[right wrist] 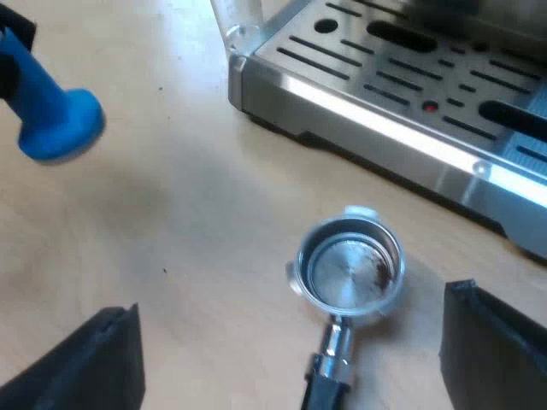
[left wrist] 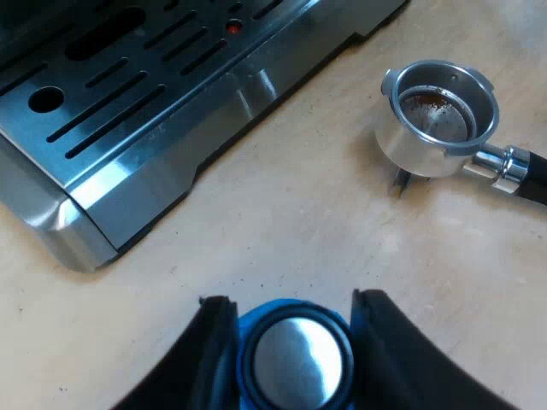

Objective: Grind coffee beans and then tamp

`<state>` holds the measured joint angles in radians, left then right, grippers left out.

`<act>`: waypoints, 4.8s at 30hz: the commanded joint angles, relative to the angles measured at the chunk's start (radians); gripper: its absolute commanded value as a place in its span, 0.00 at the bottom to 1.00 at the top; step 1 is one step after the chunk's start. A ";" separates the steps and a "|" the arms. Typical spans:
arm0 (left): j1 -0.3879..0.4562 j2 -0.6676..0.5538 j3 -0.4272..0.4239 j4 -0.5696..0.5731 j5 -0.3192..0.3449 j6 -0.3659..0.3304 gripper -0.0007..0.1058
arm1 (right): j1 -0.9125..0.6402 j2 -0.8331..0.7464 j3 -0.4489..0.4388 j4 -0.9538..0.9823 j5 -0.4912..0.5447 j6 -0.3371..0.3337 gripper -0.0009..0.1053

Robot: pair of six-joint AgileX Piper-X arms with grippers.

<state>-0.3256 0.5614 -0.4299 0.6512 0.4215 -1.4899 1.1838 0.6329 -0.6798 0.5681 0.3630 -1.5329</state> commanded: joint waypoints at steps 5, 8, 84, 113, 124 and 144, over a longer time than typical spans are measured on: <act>-0.005 -0.007 -0.045 0.025 0.001 0.007 0.01 | -0.006 -0.130 0.121 -0.016 0.084 -0.008 0.69; -0.005 -0.007 -0.057 0.025 0.001 0.007 0.01 | -0.006 -0.158 0.163 -0.041 0.083 -0.008 0.69; -0.428 0.450 -0.274 -0.259 -0.113 0.020 0.01 | -0.006 -0.164 0.453 -0.436 0.040 -0.138 0.57; -0.516 0.703 -0.379 -0.299 -0.116 0.036 0.01 | -0.006 -0.164 0.453 -0.430 0.044 -0.138 0.57; -0.516 0.741 -0.379 -0.321 -0.133 0.036 0.01 | -0.006 -0.164 0.463 -0.422 0.044 -0.124 0.57; -0.512 0.806 -0.379 -0.321 -0.167 0.036 0.01 | -0.006 -0.164 0.463 -0.422 0.044 -0.124 0.57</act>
<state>-0.8379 1.3721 -0.7989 0.3372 0.2677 -1.4595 1.1828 0.4725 -0.2141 0.1556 0.4101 -1.6529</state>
